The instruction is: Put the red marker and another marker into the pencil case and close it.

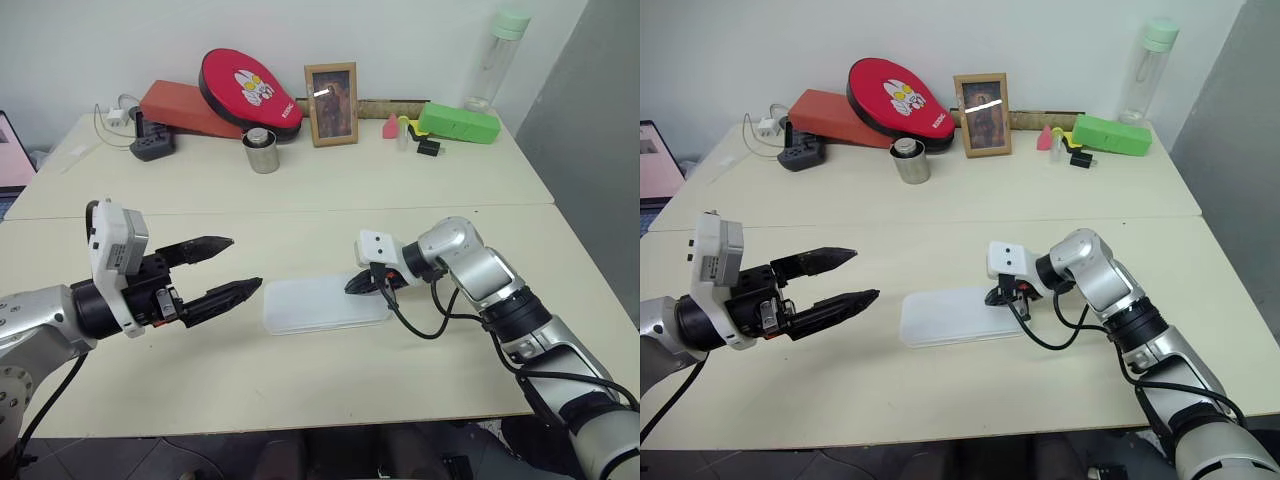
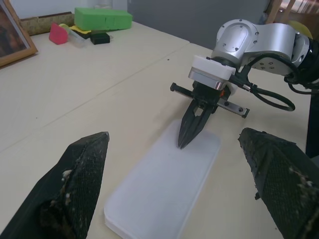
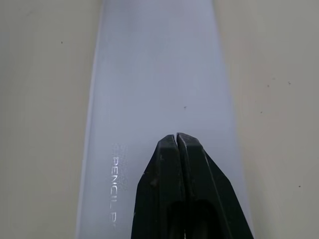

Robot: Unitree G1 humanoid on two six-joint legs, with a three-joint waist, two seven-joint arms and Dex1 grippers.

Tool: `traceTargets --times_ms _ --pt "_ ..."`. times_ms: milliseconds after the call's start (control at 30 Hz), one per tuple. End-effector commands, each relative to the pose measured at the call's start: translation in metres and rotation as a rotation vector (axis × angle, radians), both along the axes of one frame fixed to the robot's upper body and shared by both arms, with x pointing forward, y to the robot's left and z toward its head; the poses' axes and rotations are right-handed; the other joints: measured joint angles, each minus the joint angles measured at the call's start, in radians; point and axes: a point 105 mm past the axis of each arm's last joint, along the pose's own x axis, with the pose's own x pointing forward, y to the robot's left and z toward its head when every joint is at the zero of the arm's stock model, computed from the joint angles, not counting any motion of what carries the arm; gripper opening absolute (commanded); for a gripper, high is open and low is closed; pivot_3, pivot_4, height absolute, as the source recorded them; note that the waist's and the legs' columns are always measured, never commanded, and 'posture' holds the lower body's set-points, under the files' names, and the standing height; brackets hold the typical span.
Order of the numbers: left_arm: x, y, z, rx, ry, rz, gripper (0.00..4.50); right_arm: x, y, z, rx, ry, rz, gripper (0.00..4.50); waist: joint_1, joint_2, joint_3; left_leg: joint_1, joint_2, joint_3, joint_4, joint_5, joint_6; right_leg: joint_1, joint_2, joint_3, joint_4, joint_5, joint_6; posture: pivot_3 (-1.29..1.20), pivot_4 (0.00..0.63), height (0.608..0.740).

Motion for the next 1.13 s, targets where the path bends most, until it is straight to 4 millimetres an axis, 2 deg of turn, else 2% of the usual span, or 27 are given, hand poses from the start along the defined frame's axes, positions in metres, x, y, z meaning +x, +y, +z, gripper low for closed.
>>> traceTargets --times_ms 33,100,200,267,467,567,633,800,900,1133 --pt "-0.001 -0.003 0.006 0.025 -0.029 -0.025 4.5 -0.004 -0.002 -0.014 -0.051 -0.006 0.003 0.03 0.0 0.0 0.0 0.001 0.0 0.0 0.0 0.0 0.0 0.0 0.0 0.0 0.0 0.0 0.0 0.0 0.15 0.74" --pt "0.0 -0.004 0.006 0.024 -0.029 -0.029 4.5 -0.006 -0.001 -0.009 -0.018 0.01 0.005 0.03 0.0 0.0 0.0 0.002 0.0 0.001 0.0 0.0 0.0 0.001 0.0 0.001 0.0 0.0 0.0 0.0 0.15 0.74" --pt "0.0 -0.003 0.004 0.026 -0.018 -0.03 4.5 -0.016 0.003 0.024 0.173 0.115 0.011 0.03 0.001 0.0 0.0 0.002 0.0 0.0 0.0 0.0 0.0 0.001 0.0 0.0 0.0 0.0 0.0 0.0 0.15 0.74" --pt "0.0 -0.002 0.003 0.025 -0.011 -0.026 4.5 -0.018 0.0 0.036 0.245 0.117 0.008 0.03 0.002 0.0 0.0 0.0 0.0 0.0 0.0 0.0 0.0 0.001 0.0 0.0 0.0 0.0 0.0 0.0 0.15 0.74" --pt "0.016 0.022 -0.005 0.026 -0.003 0.109 4.5 0.008 -0.027 0.068 0.487 0.096 -0.231 0.03 0.002 0.0 0.0 0.0 -0.001 0.0 0.0 0.0 0.0 0.0 0.0 0.0 0.0 0.0 0.0 0.0 0.15 0.74" --pt "0.021 0.031 -0.007 0.024 0.0 0.145 4.5 0.017 -0.045 0.072 0.525 0.071 -0.343 0.43 0.002 0.0 0.0 0.0 -0.001 0.0 0.0 0.0 0.0 0.0 0.0 0.0 0.0 0.0 0.0 0.0 0.15 0.74" --pt "0.03 0.048 -0.013 0.046 -0.001 0.226 4.5 0.02 -0.066 0.068 0.51 0.055 -0.421 0.85 0.003 0.0 0.0 0.0 -0.001 0.0 0.0 0.0 0.0 0.0 0.0 0.0 0.0 0.0 0.0 0.0 0.15 0.74" --pt "0.045 0.078 -0.021 0.066 -0.009 0.366 4.5 0.024 -0.1 0.062 0.481 0.019 -0.562 1.97 0.004 0.0 0.0 -0.002 -0.002 0.001 -0.001 0.0 0.0 -0.001 0.0 0.0 -0.001 0.0 0.0 0.0 0.15 0.74" --pt "0.05 0.095 -0.034 0.143 0.001 0.43 4.5 0.023 -0.117 0.061 0.461 0.002 -0.623 2.77 0.003 0.001 0.0 -0.001 -0.002 0.002 -0.001 0.0 0.0 -0.001 0.0 0.0 -0.001 0.0 0.0 0.0 0.15 0.74" --pt "0.057 0.108 -0.047 0.179 0.007 0.465 4.5 0.023 -0.149 0.062 0.416 -0.042 -0.738 4.47 0.003 0.0 0.0 -0.002 -0.001 0.002 -0.001 0.0 0.0 -0.001 -0.001 0.0 -0.001 0.0 0.0 0.0 0.15 0.74"
